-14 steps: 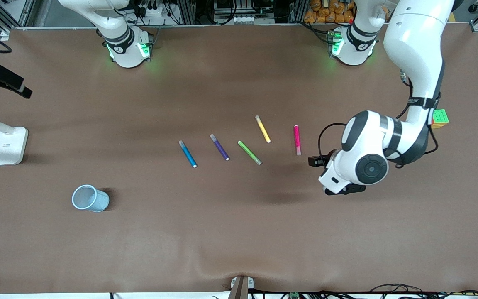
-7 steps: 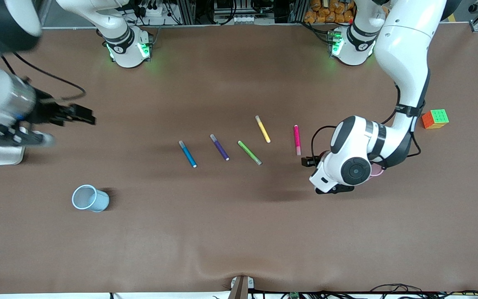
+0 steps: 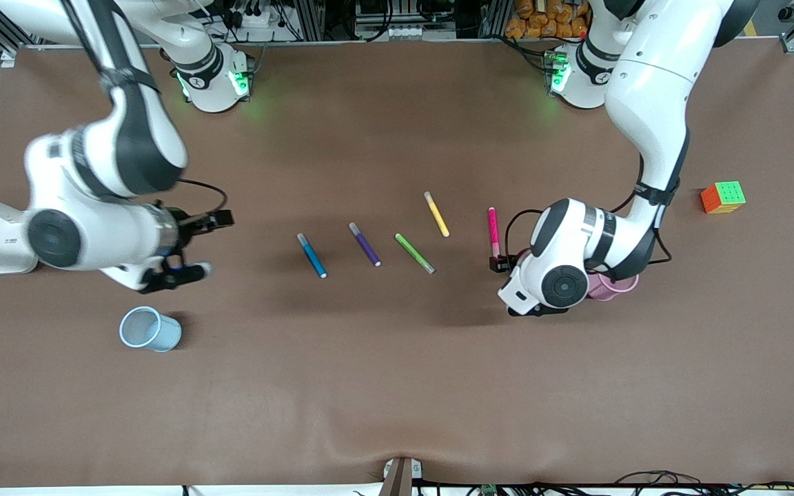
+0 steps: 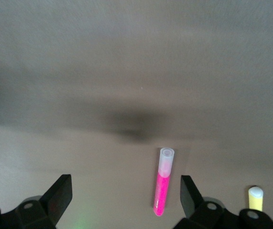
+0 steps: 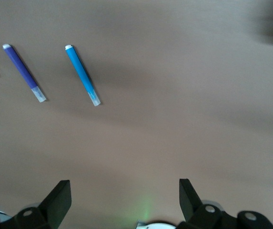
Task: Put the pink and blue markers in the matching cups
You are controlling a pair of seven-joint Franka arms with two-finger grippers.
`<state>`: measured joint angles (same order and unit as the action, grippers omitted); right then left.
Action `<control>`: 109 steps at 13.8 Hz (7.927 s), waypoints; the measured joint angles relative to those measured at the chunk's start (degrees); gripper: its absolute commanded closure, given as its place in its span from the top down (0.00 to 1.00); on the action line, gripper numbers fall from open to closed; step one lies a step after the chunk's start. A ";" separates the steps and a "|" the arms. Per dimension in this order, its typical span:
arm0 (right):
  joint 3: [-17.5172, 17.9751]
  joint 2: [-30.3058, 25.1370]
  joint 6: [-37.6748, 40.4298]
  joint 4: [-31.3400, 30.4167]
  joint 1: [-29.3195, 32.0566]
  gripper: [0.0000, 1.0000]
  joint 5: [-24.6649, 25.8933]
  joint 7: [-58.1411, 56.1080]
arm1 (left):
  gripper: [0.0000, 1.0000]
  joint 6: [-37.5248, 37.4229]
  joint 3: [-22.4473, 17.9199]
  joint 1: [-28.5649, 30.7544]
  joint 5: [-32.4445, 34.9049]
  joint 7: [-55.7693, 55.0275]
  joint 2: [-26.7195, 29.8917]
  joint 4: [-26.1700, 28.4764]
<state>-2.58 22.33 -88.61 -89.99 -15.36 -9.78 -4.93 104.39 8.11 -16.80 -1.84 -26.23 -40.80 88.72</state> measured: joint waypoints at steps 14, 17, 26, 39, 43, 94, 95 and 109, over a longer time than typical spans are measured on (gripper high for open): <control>0.01 -3.99 -36.36 -26.89 -12.53 1.00 -0.11 -4.95 | 0.45 11.46 2.18 -1.46 -3.60 -1.99 1.65 11.60; 0.00 -3.98 -46.56 -32.63 -14.78 1.00 -0.10 -6.80 | 0.14 12.66 2.08 -1.31 -3.72 -2.00 1.67 12.00; -0.93 -2.34 -55.48 -35.85 -18.46 1.00 -0.09 -7.32 | 0.00 14.74 0.69 -0.02 -3.08 -3.60 6.48 11.55; -0.91 5.28 -60.58 -32.85 -18.04 1.00 -0.09 -7.32 | 0.00 11.22 -2.55 14.78 6.96 -10.85 20.56 9.09; -0.91 5.67 -60.48 -32.68 -18.04 1.00 -0.10 -7.31 | 0.00 10.32 -3.43 14.77 13.58 -14.15 20.13 8.92; -1.88 -5.08 -9.65 -9.94 4.15 0.00 15.80 -33.58 | 1.00 -1.52 -3.04 9.49 23.43 -37.30 13.83 0.46; -1.87 -4.92 -9.50 -9.56 4.19 0.00 18.21 -36.63 | 1.00 -2.72 -3.06 9.66 22.66 -35.39 14.06 -0.82; -1.85 -0.79 -22.66 -8.35 5.53 0.00 44.93 -58.08 | 1.00 -6.75 -3.29 10.93 15.50 -21.07 19.57 -5.47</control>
<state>-4.43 21.54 -111.27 -98.34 -9.84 35.15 -63.00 97.64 4.82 -5.88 13.66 -47.30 -21.23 83.25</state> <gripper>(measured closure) 0.824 0.000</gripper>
